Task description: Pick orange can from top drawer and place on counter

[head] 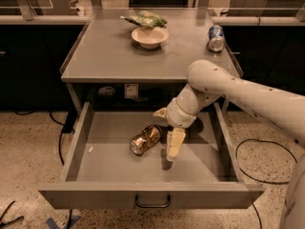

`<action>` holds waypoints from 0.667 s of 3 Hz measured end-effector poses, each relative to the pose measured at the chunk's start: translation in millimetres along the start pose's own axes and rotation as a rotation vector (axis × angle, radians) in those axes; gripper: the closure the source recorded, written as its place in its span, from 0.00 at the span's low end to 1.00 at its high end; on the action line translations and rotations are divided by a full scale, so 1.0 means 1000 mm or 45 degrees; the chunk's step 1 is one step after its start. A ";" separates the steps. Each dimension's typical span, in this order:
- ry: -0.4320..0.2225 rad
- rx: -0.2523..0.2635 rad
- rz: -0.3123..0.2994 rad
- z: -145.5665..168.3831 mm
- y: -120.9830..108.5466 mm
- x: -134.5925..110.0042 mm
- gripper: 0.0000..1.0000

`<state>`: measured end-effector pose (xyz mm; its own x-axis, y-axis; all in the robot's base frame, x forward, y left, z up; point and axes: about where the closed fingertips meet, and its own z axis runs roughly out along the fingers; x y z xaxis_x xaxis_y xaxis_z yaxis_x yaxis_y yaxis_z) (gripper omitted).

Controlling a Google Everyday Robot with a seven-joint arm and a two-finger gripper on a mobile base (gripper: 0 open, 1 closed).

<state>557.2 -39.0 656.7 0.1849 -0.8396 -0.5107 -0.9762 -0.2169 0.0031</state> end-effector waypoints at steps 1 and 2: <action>-0.097 -0.017 -0.016 0.004 0.001 0.003 0.00; -0.099 -0.018 -0.016 0.005 0.001 0.003 0.00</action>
Offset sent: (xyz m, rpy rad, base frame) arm -0.0004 -0.0006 -0.0050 0.0680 0.0200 0.0158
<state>556.6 -39.0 650.5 0.1875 -0.7957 -0.5759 -0.9720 -0.2348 0.0080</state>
